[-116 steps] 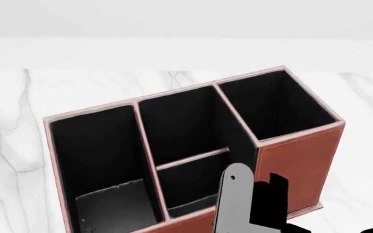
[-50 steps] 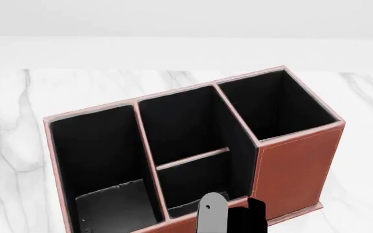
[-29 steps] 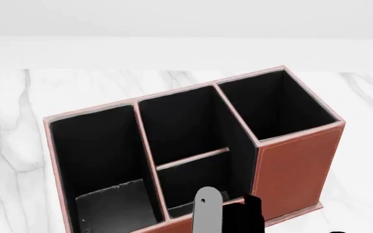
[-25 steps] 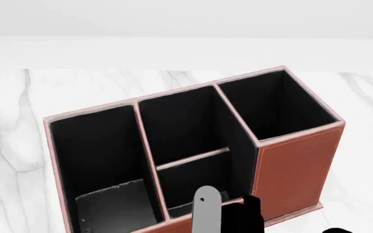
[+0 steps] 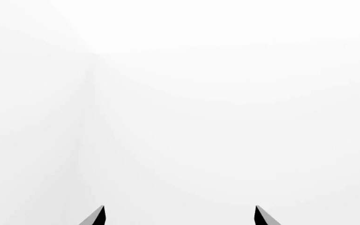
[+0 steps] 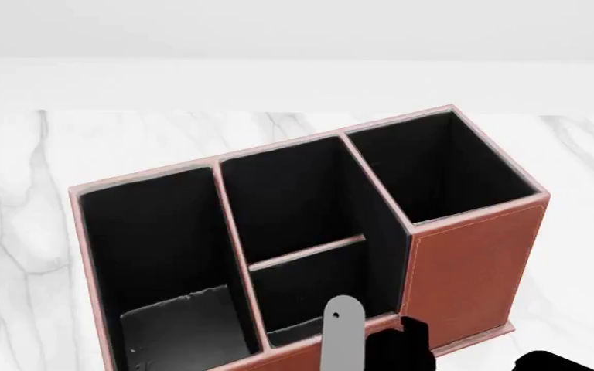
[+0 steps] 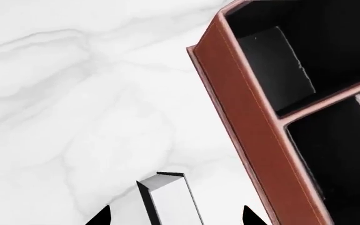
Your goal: Pick up the book and place it in the front compartment of the caddy.
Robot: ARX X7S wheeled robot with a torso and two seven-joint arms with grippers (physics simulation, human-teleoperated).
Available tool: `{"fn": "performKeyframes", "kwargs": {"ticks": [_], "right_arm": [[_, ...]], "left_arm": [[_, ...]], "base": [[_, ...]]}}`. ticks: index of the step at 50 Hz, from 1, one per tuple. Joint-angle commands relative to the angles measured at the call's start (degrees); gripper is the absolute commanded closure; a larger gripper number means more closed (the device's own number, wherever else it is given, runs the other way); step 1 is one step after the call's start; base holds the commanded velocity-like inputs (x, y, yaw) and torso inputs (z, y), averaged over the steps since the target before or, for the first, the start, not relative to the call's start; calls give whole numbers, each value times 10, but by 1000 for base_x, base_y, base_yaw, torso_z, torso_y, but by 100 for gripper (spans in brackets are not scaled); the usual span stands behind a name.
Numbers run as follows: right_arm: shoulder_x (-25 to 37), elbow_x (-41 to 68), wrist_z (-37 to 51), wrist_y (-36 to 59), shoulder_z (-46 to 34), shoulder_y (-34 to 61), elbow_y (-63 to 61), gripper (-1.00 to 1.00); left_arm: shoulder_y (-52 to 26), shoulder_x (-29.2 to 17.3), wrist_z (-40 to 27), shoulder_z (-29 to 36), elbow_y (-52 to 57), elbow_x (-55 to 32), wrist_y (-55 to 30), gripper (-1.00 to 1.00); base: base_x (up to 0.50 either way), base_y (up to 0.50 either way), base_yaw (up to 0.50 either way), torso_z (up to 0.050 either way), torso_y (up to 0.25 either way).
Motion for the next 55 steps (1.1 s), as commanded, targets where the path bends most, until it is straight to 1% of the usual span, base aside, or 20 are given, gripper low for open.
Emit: {"fn": "performKeyframes", "kwargs": {"ticks": [1, 9, 28, 38, 55], "right_arm": [[-10, -11, -20, 0, 5, 3, 21, -100], [-19, -21, -36, -6, -9, 16, 49, -100], [-67, -61, -90, -37, -73, 51, 133, -100], [-85, -71, -102, -48, -93, 54, 158, -100], [-97, -78, -113, -56, -114, 57, 180, -100]], "left_arm": [[1, 10, 12, -7, -4, 9, 12, -100], [2, 7, 11, -9, -6, 8, 14, -100], [7, 3, 7, -9, -4, 6, 17, -100], [9, 3, 6, -8, -6, 6, 21, -100], [10, -4, 0, -13, -1, -1, 18, -100]], "base": [[0, 0, 0, 0, 0], [0, 0, 0, 0, 0], [0, 0, 0, 0, 0], [0, 0, 0, 0, 0], [0, 0, 0, 0, 0]]}}
